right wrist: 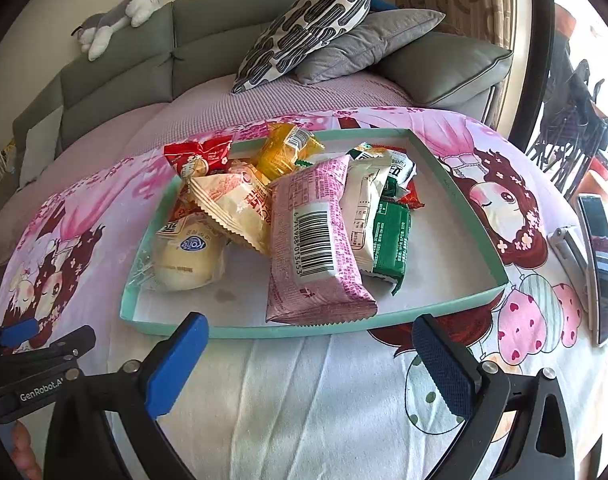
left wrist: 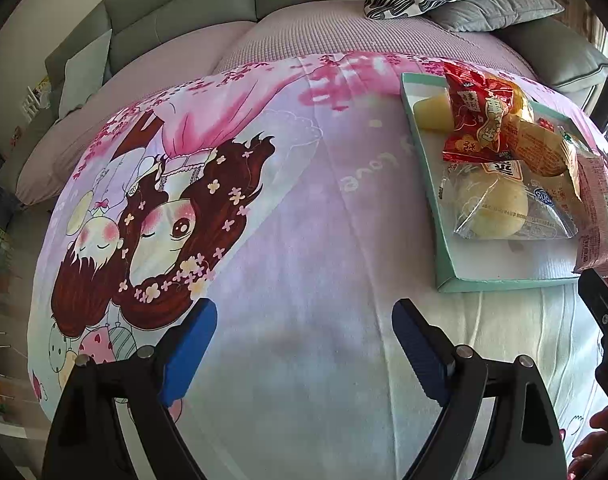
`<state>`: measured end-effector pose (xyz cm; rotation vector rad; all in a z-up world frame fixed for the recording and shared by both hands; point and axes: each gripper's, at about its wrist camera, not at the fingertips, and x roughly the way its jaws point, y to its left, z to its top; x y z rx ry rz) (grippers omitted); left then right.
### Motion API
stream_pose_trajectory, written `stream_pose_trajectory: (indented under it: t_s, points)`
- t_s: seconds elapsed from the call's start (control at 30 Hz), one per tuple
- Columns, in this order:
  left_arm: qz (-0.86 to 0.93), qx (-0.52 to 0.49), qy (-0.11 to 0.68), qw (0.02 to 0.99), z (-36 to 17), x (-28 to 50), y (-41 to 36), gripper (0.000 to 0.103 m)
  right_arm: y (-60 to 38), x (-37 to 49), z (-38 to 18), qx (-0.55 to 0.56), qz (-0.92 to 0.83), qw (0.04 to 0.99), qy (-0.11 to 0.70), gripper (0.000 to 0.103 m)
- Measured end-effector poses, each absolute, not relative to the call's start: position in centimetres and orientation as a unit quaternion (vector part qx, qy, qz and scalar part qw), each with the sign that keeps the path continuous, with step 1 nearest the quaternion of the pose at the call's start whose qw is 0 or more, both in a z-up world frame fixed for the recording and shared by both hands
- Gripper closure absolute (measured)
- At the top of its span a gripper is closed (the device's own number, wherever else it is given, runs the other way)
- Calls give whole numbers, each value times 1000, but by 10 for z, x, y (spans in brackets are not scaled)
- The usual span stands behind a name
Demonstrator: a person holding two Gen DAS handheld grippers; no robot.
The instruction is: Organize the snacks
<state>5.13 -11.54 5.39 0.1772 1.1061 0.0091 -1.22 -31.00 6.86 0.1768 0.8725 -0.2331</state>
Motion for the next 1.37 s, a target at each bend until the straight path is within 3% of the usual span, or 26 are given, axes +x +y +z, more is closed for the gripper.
stream_pose_trajectory:
  t_s: [1.37]
  points:
    - [-11, 76, 520, 851, 60, 49, -119, 13, -306, -12, 64, 72, -107, 894, 430, 0]
